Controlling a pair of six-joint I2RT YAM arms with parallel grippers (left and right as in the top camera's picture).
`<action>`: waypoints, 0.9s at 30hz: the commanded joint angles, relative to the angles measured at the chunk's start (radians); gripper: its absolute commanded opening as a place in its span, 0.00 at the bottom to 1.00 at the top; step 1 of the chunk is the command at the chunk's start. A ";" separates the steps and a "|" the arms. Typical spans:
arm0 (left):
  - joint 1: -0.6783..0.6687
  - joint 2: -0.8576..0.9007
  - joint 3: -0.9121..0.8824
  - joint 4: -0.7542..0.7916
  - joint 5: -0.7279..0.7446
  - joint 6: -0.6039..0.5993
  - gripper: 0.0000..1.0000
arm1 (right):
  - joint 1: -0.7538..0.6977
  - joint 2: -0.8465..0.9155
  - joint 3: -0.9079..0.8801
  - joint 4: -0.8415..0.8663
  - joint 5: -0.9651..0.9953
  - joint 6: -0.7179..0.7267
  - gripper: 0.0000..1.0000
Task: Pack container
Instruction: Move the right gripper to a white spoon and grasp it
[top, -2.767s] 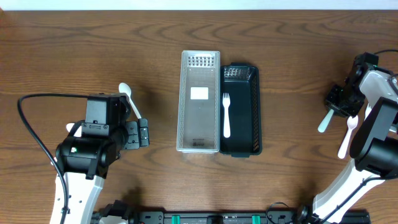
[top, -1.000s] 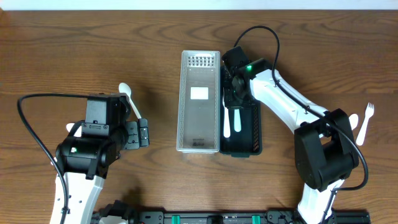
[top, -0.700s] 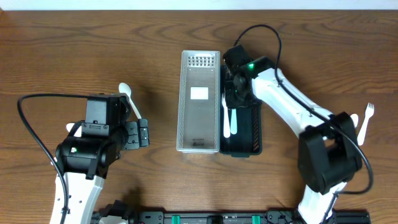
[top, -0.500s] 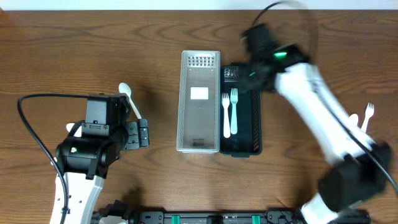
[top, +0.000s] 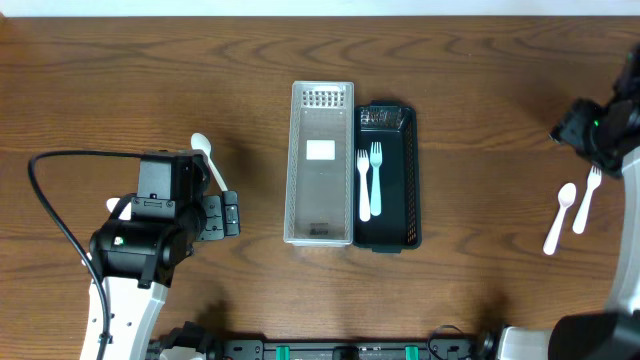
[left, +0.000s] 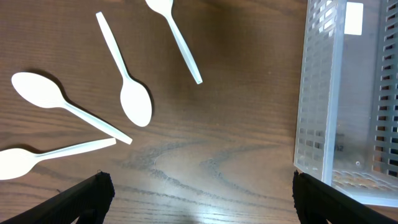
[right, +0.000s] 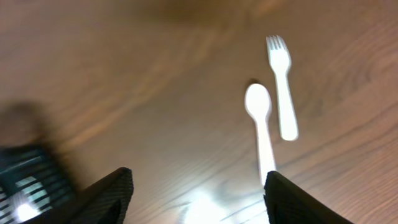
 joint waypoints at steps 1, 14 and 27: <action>0.004 0.004 0.021 -0.004 -0.011 0.002 0.94 | -0.077 0.036 -0.112 0.054 0.006 -0.095 0.76; 0.004 0.004 0.021 -0.004 -0.011 0.002 0.95 | -0.182 0.177 -0.348 0.304 -0.046 -0.265 0.88; 0.004 0.004 0.021 -0.004 -0.011 0.002 0.95 | -0.182 0.331 -0.350 0.333 -0.093 -0.265 0.88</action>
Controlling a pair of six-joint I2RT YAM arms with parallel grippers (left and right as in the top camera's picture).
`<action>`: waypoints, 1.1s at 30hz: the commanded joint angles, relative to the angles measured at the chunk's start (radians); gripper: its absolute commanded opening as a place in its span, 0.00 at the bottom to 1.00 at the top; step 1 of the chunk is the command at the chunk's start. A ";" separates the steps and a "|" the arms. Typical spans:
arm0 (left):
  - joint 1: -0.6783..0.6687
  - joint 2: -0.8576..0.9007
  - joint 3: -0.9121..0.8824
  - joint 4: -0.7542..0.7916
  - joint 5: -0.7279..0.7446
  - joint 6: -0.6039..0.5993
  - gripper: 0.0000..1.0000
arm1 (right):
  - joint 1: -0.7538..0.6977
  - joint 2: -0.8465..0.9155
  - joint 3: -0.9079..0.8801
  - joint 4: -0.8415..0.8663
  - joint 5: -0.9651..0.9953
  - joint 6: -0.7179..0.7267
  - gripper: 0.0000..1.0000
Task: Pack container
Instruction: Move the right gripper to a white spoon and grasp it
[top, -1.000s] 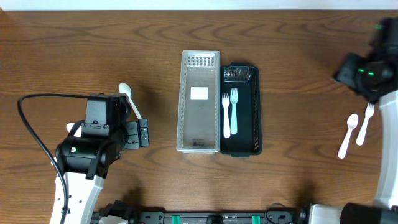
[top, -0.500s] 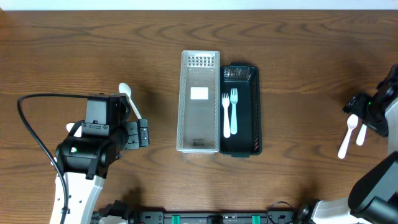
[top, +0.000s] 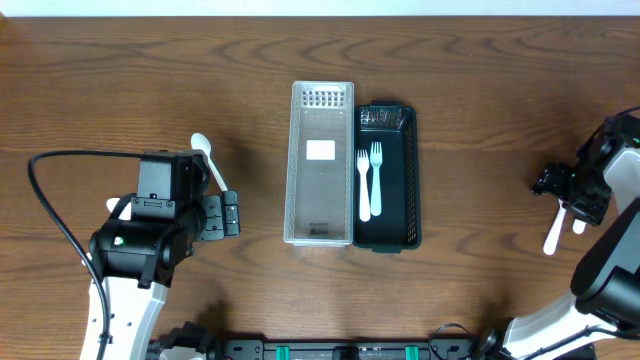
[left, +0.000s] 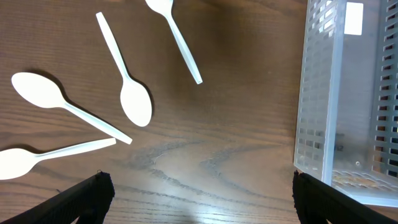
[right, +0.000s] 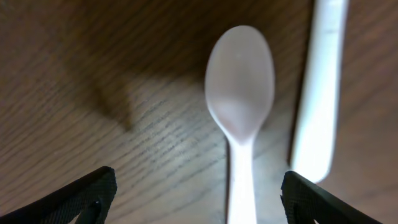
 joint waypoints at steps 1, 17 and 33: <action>0.004 0.004 0.021 -0.004 -0.011 0.002 0.95 | -0.005 0.023 -0.006 0.007 -0.030 -0.016 0.88; 0.004 0.004 0.021 -0.004 -0.011 0.002 0.95 | -0.005 0.069 -0.007 0.014 -0.034 -0.015 0.89; 0.004 0.004 0.021 -0.014 -0.011 0.002 0.95 | -0.005 0.069 -0.055 0.078 -0.056 -0.015 0.89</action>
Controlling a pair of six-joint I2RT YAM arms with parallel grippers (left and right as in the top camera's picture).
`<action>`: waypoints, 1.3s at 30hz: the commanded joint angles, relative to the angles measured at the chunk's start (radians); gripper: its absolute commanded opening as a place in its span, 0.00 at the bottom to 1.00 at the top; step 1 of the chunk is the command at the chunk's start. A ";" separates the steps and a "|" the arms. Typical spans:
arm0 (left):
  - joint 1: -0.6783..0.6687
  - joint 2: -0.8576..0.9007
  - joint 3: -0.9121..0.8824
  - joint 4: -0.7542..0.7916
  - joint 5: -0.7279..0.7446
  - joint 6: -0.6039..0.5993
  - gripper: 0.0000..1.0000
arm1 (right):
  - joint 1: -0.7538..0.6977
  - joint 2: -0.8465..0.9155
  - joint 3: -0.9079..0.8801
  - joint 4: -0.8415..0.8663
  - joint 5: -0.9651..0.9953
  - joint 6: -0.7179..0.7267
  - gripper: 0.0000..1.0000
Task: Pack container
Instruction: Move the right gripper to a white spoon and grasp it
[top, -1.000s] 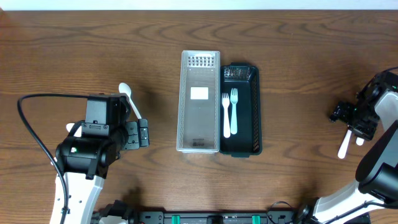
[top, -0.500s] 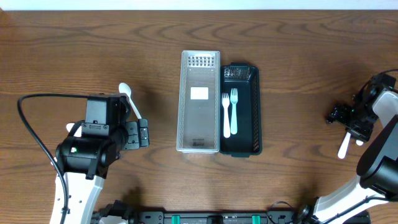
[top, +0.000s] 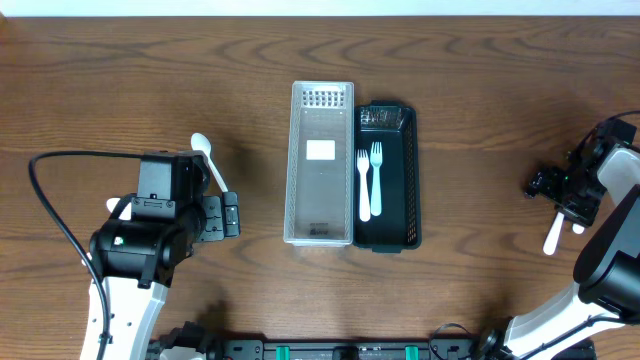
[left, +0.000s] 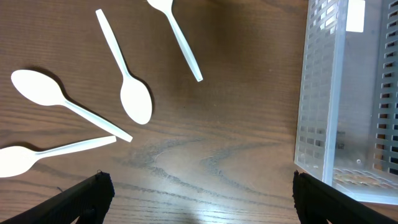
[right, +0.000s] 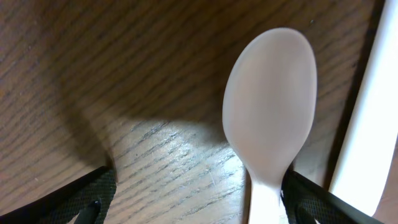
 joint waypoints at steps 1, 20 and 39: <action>0.004 0.004 0.021 -0.006 -0.011 0.002 0.95 | -0.005 0.009 -0.037 0.018 -0.028 -0.012 0.89; 0.004 0.004 0.021 -0.006 -0.011 0.002 0.95 | -0.005 0.009 -0.043 0.029 -0.083 0.011 0.26; 0.004 0.004 0.021 -0.006 -0.011 0.002 0.95 | 0.039 -0.026 0.015 -0.063 -0.109 0.078 0.01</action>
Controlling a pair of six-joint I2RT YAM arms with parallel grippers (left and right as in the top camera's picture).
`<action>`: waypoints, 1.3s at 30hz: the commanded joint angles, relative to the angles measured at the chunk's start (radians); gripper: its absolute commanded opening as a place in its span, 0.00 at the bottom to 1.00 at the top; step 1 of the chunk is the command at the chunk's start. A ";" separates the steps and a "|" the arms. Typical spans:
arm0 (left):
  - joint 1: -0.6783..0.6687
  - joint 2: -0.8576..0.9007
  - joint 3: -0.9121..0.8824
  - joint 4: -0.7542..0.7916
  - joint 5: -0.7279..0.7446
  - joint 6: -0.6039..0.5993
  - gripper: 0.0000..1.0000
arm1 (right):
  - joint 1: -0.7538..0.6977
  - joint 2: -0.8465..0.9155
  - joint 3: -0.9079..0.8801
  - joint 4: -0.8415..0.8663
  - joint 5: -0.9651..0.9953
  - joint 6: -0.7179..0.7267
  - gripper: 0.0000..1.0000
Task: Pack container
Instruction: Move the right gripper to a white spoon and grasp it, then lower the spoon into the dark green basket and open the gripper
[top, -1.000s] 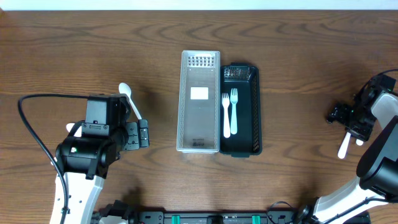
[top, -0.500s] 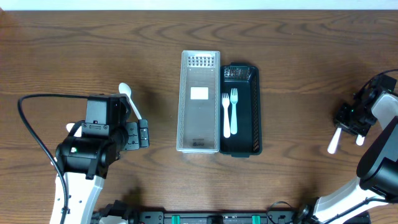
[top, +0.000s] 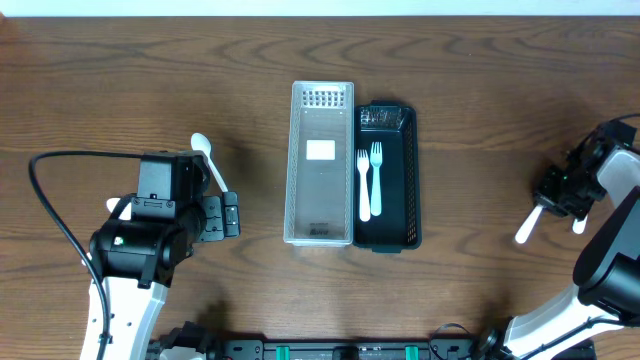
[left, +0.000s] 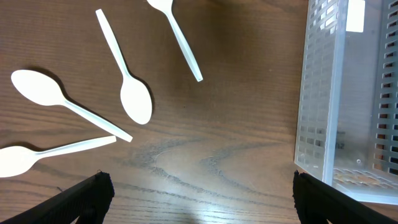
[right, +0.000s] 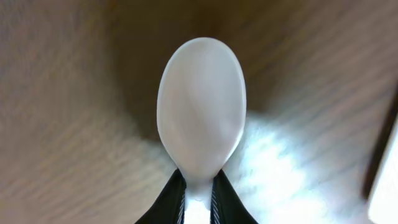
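Note:
My right gripper (right: 198, 186) is shut on the neck of a white plastic spoon (right: 201, 106), whose bowl sticks out past the fingers. From overhead, this right gripper (top: 555, 197) is at the table's right edge, and part of the spoon (top: 527, 225) pokes out to its lower left. The clear container (top: 321, 165) and the black tray (top: 402, 225) stand side by side mid-table, with two white forks (top: 370, 182) in the tray. My left gripper (left: 199, 202) is open over bare wood beside the clear container (left: 336, 93). Several white spoons (left: 134, 99) lie to its left.
A white fork (top: 580, 225) lies on the table just right of the right gripper, its edge (right: 385, 186) showing in the right wrist view. A black cable (top: 55, 215) loops around the left arm. A spoon (top: 205, 155) lies next to the left arm.
The right gripper stood open around the spoon on the table; it is now shut on the spoon's neck. The spoon has swung to point lower left. The left arm has not moved.
The right gripper was open, away from the spoon and fork at the table's right edge. Then it was low over the spoon, then with open fingers on either side of it, and now shut on it. The left gripper stayed open in place throughout.

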 joint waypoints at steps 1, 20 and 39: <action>0.004 0.004 0.021 -0.006 -0.011 0.002 0.95 | 0.049 -0.031 0.042 -0.052 -0.028 0.028 0.01; 0.004 0.004 0.021 -0.006 -0.011 0.002 0.95 | 0.782 -0.288 0.307 -0.165 0.011 0.271 0.01; 0.004 0.004 0.021 -0.006 -0.011 0.002 0.95 | 0.937 0.071 0.313 -0.119 0.040 0.310 0.28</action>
